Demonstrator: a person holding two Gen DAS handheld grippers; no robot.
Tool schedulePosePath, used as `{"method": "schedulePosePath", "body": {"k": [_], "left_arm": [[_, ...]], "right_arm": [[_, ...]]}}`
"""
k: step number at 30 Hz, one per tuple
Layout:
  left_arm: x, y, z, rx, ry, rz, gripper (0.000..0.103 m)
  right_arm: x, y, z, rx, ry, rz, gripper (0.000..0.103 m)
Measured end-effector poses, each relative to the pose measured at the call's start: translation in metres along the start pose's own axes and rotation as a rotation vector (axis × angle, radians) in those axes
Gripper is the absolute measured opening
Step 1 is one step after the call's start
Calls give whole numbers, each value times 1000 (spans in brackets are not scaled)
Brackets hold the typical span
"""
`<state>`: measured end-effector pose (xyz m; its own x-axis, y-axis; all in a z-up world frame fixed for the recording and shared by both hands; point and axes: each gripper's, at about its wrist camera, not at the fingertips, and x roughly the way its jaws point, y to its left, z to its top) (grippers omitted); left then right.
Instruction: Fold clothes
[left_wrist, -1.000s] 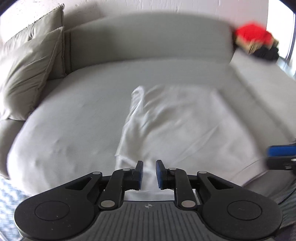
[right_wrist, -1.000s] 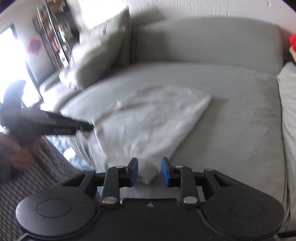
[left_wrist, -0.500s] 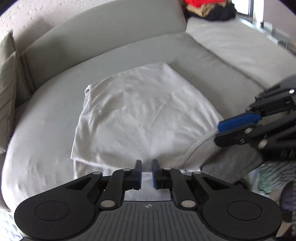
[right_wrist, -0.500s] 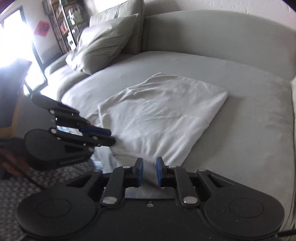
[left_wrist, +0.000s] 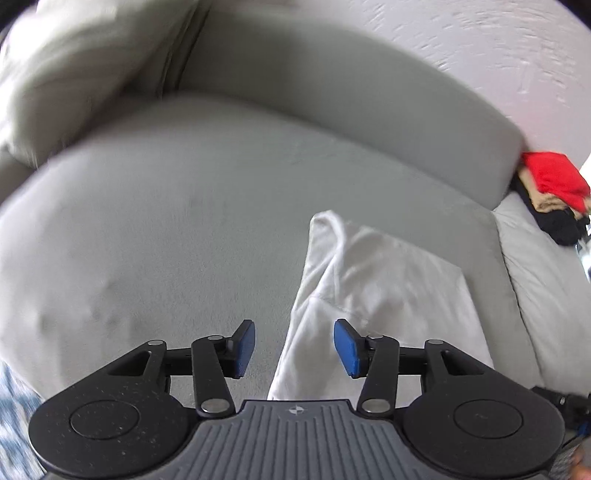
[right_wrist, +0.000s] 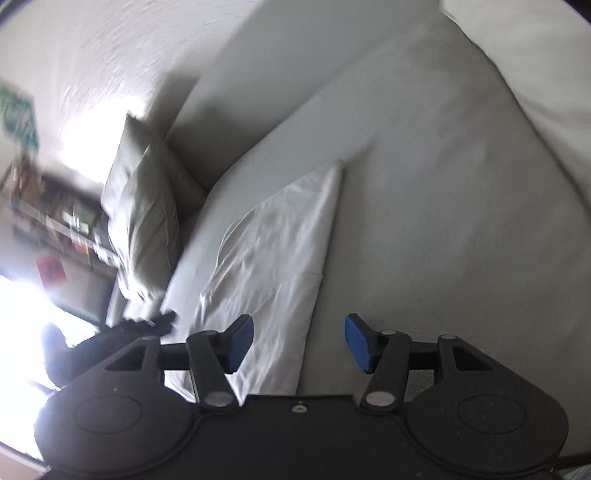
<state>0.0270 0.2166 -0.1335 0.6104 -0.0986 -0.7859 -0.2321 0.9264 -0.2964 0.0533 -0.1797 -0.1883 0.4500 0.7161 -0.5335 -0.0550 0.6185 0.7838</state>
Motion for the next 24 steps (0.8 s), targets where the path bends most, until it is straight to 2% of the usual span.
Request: {"method": "schedulePosePath", "body": {"k": [2, 7, 10, 15, 24], "left_arm": [[11, 11, 3, -58, 53, -29, 46], [27, 32, 10, -187, 129, -213, 47], [36, 31, 9, -200, 187, -278, 47], [48, 26, 16, -165, 221, -291, 48], [95, 4, 38, -135, 280, -378, 49]], "right_arm": [[6, -5, 2, 43, 4, 22, 54], [24, -6, 9, 78, 41, 56, 51], [36, -3, 15, 77, 69, 51, 45], [50, -3, 26, 97, 97, 28, 37], [84, -11, 53, 199, 84, 29, 36]]}}
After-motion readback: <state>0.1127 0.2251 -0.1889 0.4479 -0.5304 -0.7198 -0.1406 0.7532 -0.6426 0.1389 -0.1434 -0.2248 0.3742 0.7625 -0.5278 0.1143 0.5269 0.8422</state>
